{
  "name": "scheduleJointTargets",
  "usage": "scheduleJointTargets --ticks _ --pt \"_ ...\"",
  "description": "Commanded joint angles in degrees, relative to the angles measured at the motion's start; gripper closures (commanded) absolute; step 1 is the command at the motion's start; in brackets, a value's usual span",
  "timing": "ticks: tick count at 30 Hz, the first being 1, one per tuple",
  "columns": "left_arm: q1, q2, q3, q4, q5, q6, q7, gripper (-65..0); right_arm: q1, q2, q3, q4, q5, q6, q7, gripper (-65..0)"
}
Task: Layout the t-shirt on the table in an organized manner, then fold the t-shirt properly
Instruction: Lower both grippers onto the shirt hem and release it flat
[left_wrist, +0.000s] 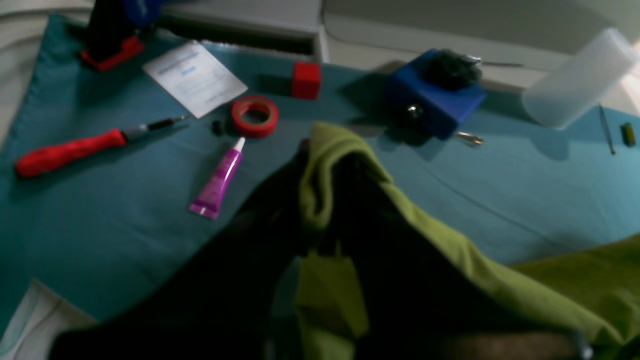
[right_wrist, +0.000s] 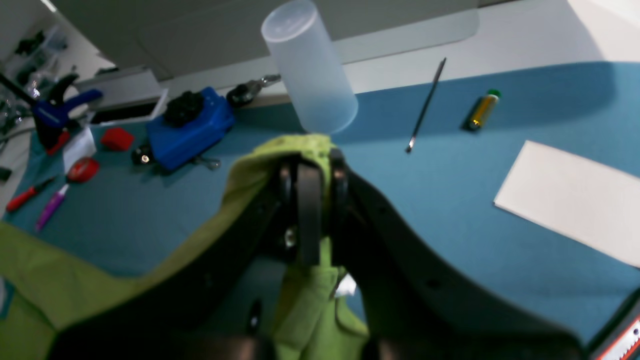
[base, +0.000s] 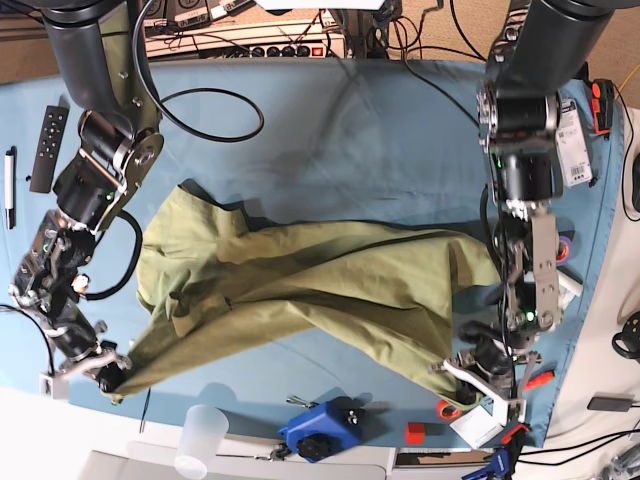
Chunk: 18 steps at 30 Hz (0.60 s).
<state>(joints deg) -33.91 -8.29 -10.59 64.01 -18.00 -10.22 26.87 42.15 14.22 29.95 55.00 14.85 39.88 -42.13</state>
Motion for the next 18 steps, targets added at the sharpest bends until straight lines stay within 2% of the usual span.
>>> scheduleJointTargets --ticks 1,6,9,10,12,13,15,16,18 --pt "-3.4 -0.3 0.0 -0.9 -0.6 -0.3 -2.1 0.0 2.8 0.9 -0.4 0.1 0.4 0.1 3.5 0.0" --pt "-7.0 -0.3 0.0 -9.4 -0.6 -0.3 -7.8 0.0 3.7 0.9 -5.2 -1.4 -8.2 -0.3 11.8 0.0" --pt "-8.4 -0.3 0.0 -12.7 -0.6 -0.4 -10.4 0.0 3.7 0.9 -9.1 -1.4 -11.8 -0.9 14.8 0.0" --pt "-8.5 -0.3 0.0 -12.9 -0.6 -0.7 -10.4 -1.4 3.7 0.9 -10.3 -1.4 -12.3 -0.9 15.1 -7.6" --pt "-8.7 -0.3 0.0 -12.9 -0.3 -3.3 -10.4 -18.1 3.7 0.9 -12.1 -1.4 -13.0 -1.3 16.9 -24.3" --pt "-8.7 -0.3 0.0 -12.9 0.4 -4.0 -10.4 -26.6 3.7 0.9 -12.8 -1.4 -13.0 -1.9 18.1 -29.6" --pt "-8.8 -0.3 0.0 -12.9 0.9 -4.3 -10.4 -37.8 3.7 0.9 -14.0 -1.4 -13.0 -4.2 19.8 -31.9" --pt "-8.8 -0.4 0.0 -12.9 0.9 -4.2 -10.4 -39.8 3.7 0.9 -14.2 -1.4 -13.0 -5.5 20.2 -31.9" --pt "-8.8 -0.5 0.0 -12.9 0.9 -4.3 -10.2 -40.0 3.7 0.9 -14.2 -1.4 -13.0 -6.3 20.0 -31.9"
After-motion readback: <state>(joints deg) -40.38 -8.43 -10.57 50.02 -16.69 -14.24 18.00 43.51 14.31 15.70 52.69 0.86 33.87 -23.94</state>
